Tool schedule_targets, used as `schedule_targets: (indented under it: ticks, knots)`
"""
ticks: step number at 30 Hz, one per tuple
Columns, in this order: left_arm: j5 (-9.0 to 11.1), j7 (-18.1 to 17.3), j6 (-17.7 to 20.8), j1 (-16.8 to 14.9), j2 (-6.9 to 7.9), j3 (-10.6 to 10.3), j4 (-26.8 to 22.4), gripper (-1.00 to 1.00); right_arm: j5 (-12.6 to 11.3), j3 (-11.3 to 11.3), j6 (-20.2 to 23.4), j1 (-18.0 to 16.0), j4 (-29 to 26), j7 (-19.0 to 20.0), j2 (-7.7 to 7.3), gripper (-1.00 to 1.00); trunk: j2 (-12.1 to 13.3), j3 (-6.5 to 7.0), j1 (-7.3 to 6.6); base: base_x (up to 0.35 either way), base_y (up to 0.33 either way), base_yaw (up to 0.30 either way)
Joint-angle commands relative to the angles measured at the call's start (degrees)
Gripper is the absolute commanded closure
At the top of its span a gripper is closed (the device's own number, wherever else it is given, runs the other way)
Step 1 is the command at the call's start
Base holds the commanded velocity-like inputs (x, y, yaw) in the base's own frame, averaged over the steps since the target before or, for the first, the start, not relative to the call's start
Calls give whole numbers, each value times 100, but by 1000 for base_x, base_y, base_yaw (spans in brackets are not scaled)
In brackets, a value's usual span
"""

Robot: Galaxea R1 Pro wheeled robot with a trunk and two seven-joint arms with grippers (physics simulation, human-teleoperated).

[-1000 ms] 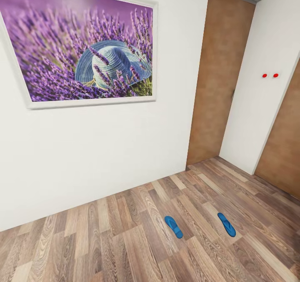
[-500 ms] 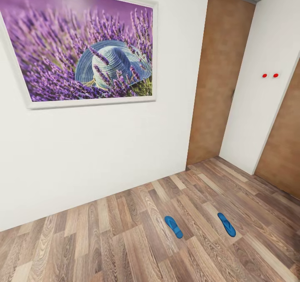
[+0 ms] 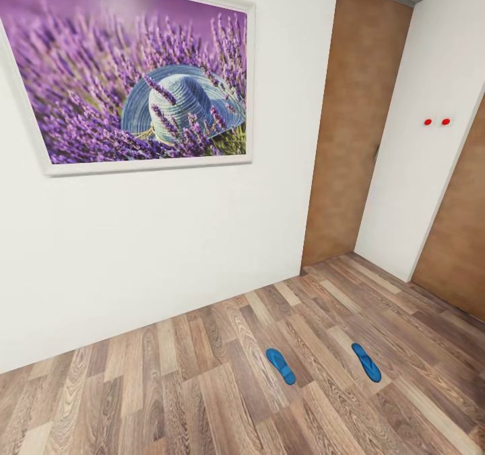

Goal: In the bedroom, move the book from the bed onto either nightstand, and place the two sandals side by side next to the bed.

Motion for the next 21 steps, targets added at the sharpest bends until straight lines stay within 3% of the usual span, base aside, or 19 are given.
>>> schedule_targets:
  ticks: [1,6,14,21]
  knots:
    - [42,-7,-12,-2,-2,6,0,-100,-31,-5,-21,-3,5,6,1,-100,-3,-5,0,0,0,0]
    - [43,-7,-12,-2,-3,6,0,-100,-31,-4,-23,-3,5,5,1,-100,-3,-5,0,0,0,16]
    - [44,-7,-12,-2,-9,6,0,-100,-31,-4,-24,-3,5,5,1,-100,-3,-5,0,0,0,218]
    - [44,-7,-12,-2,-10,6,0,-100,-31,-3,-19,-3,5,-1,1,-100,-3,-5,0,0,0,67]
